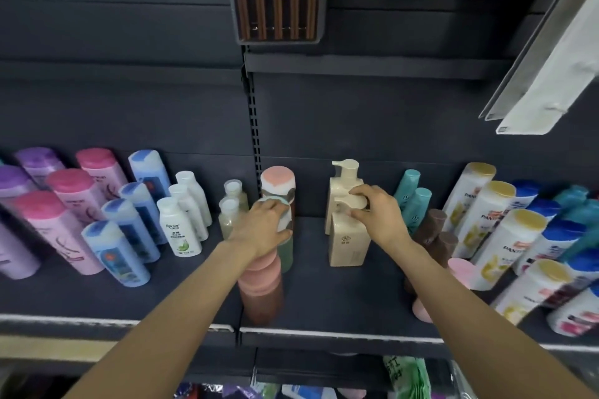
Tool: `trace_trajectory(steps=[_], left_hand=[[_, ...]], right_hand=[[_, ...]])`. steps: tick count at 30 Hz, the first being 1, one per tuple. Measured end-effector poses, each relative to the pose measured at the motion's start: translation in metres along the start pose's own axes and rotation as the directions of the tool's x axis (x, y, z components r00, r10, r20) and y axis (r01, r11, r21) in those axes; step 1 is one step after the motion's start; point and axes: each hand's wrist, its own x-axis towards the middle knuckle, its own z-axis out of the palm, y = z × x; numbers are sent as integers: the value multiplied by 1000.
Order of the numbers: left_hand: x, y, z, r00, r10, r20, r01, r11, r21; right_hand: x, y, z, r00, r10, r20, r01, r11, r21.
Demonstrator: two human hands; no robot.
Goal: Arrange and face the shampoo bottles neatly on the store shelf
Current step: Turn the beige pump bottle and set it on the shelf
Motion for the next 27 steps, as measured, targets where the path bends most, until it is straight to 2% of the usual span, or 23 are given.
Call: trace_trajectory(steps=[5, 8, 11, 15, 17, 20, 23, 27], left_hand=[[-3, 4, -8, 999, -10, 39, 9, 1000, 7], [-8, 16, -18, 997, -59, -46, 52, 988, -145], [-15, 41, -28, 994, 46, -100, -75, 949, -307], [-19, 64, -32, 972, 235, 7, -205, 862, -464], [-18, 68, -32, 969, 245, 0, -215, 848, -485], [-18, 73, -38, 983, 172, -61, -175, 797, -577], [-20, 83, -49, 969, 154, -193, -228, 860, -457], [-26, 98, -65, 916, 188, -354, -229, 970, -77]], right_hand=[[-18, -6, -10, 995, 46, -94, -33, 990, 140], [-23, -14, -27, 978, 91, -187, -42, 967, 252], [-24, -30, -44, 959, 141, -245, -41, 926, 374], [-22, -42, -64, 957, 163, -238, -8, 841, 542], [-23, -43, -74, 952, 173, -252, 20, 788, 616], [-23, -44, -91, 958, 169, -231, 43, 712, 701], [-23, -39, -106, 975, 160, -154, 12, 655, 756], [-30, -32, -125, 983, 181, -20, -90, 579, 810]])
